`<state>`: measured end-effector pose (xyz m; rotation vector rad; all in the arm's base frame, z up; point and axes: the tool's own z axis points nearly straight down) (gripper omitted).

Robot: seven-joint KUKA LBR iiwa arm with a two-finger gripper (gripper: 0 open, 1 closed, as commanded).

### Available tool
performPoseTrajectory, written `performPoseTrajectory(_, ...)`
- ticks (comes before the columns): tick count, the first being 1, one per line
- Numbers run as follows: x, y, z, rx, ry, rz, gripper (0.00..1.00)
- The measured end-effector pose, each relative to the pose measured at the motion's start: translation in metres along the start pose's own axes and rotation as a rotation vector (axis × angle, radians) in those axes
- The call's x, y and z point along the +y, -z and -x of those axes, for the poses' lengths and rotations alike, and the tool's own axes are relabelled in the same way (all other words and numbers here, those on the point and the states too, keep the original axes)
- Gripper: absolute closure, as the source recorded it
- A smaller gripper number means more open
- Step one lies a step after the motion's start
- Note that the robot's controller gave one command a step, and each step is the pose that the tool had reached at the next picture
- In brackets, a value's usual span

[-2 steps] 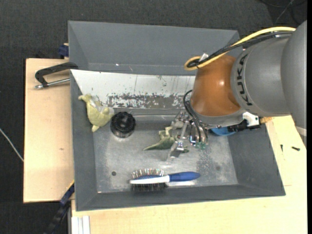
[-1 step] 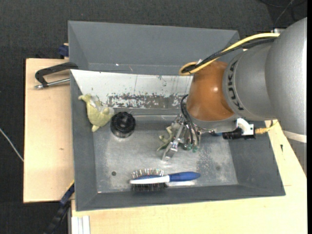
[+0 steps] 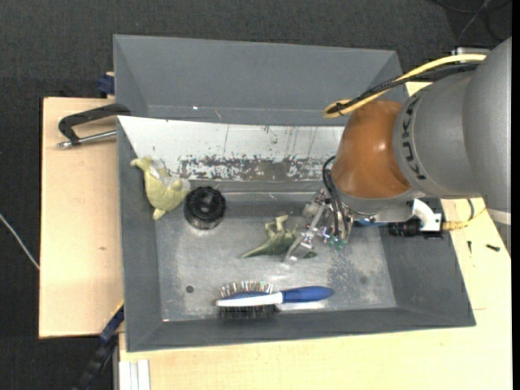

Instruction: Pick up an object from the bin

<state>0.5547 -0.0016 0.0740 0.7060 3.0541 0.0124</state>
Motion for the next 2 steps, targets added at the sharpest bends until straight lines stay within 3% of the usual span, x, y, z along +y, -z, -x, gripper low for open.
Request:
performPoseTrajectory(1,0.001,0.003,-0.001,0.011,0.004,-0.002,1.00)
performPoseTrajectory(2,0.004,0.113,0.002,-0.006,0.006,-0.003,1.00)
